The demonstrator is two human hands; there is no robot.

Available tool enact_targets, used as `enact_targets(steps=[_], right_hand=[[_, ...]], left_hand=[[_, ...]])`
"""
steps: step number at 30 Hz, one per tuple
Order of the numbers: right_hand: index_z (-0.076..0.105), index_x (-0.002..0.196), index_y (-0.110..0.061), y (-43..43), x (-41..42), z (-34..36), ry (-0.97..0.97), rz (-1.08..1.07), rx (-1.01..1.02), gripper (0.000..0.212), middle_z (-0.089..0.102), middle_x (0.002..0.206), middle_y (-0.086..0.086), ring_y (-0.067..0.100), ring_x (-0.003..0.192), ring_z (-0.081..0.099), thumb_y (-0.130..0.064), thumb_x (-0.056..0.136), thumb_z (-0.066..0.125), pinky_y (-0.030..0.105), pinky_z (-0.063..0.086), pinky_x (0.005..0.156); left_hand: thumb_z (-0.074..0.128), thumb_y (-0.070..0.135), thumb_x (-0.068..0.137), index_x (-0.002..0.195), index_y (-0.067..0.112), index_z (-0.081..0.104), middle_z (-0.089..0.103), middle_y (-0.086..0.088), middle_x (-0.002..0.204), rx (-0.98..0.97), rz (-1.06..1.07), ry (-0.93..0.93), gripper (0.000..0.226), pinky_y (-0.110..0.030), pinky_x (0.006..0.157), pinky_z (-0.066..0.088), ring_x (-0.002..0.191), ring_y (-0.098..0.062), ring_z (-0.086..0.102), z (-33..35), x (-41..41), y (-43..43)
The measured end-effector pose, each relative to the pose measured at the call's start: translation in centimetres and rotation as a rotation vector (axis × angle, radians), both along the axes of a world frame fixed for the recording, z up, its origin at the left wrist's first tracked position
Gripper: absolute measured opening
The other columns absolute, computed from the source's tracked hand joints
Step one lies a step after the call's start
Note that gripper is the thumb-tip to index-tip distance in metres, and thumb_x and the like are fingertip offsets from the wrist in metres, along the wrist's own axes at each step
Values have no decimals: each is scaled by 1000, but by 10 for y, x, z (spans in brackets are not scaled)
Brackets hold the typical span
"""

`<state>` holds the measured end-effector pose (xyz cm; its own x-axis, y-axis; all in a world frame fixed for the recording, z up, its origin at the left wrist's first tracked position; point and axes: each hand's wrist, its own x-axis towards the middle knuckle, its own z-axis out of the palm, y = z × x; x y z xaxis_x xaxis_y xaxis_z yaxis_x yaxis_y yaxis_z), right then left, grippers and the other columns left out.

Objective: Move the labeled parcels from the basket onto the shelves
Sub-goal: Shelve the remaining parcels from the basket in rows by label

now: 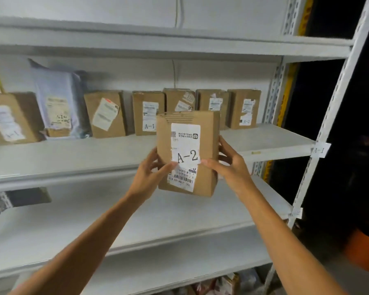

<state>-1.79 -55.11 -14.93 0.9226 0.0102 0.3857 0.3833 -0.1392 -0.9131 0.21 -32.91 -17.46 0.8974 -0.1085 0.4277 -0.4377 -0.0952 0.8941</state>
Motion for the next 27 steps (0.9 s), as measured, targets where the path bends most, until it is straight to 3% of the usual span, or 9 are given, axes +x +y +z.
enact_targets(steps=[3, 6, 8, 12, 16, 19, 21, 23, 27], right_hand=[[49, 137, -28, 34, 15, 13, 1, 78, 194, 74, 69, 116, -1, 13, 100, 68, -18, 72, 82, 23, 56, 71], [52, 129, -24, 69, 28, 17, 46, 132, 273, 64, 74, 104, 2, 14, 92, 71, -22, 70, 77, 23, 55, 64], [52, 126, -23, 92, 36, 18, 70, 149, 278, 52, 75, 98, -2, 15, 93, 71, -18, 79, 75, 26, 54, 66], [54, 119, -25, 137, 48, 17, 90, 206, 281, 36, 75, 97, -3, 12, 94, 69, -21, 86, 67, 28, 53, 70], [50, 133, -32, 182, 59, 6, 93, 300, 213, 58, 71, 114, -4, 15, 104, 67, -39, 80, 73, 34, 54, 83], [45, 135, -35, 215, 64, -9, 201, 388, 138, 80, 66, 121, -2, 22, 110, 64, -52, 63, 76, 36, 53, 86], [44, 135, -30, 235, 69, -16, 270, 442, 243, 90, 63, 125, 2, 21, 113, 62, -48, 56, 83, 37, 52, 93], [39, 136, -31, 253, 74, -17, 293, 500, 361, 89, 65, 123, -1, 18, 118, 60, -36, 61, 87, 39, 47, 103], [26, 143, -35, 281, 86, -17, 281, 561, 383, 94, 67, 120, -7, 17, 125, 54, -34, 69, 84, 46, 45, 103]], left_hand=[[71, 42, 71, 139, 30, 45, 66, 0, 122, -11, -11, -38, 74, -48, 84, 57, 108, -27, 64, 12, 5, 35], [71, 41, 67, 147, 25, 31, 65, 2, 125, -33, -49, -11, 92, -39, 85, 56, 111, -19, 64, 20, 6, 73], [71, 42, 66, 149, 26, 25, 65, 3, 124, -51, -58, 50, 97, -50, 92, 52, 112, -19, 63, 23, 8, 99], [78, 45, 61, 140, 22, 42, 68, -4, 117, -86, -51, 100, 89, -67, 92, 44, 104, -24, 66, 24, 8, 146], [79, 41, 59, 144, 29, 35, 70, -4, 115, -215, 36, 88, 96, -56, 87, 53, 104, -28, 67, 23, 7, 180], [76, 44, 59, 146, 35, 26, 70, -2, 115, -271, 106, 66, 101, -47, 83, 56, 103, -23, 68, 22, 7, 196], [76, 47, 59, 147, 37, 22, 69, -1, 114, -294, 155, 61, 104, -44, 83, 57, 103, -20, 68, 20, 7, 202], [75, 45, 61, 147, 36, 20, 70, 0, 113, -341, 159, 68, 103, -42, 83, 57, 104, -20, 67, 19, 9, 205], [80, 43, 61, 145, 31, 22, 69, -5, 117, -409, 170, 83, 102, -46, 91, 52, 109, -25, 65, 12, 12, 212]])
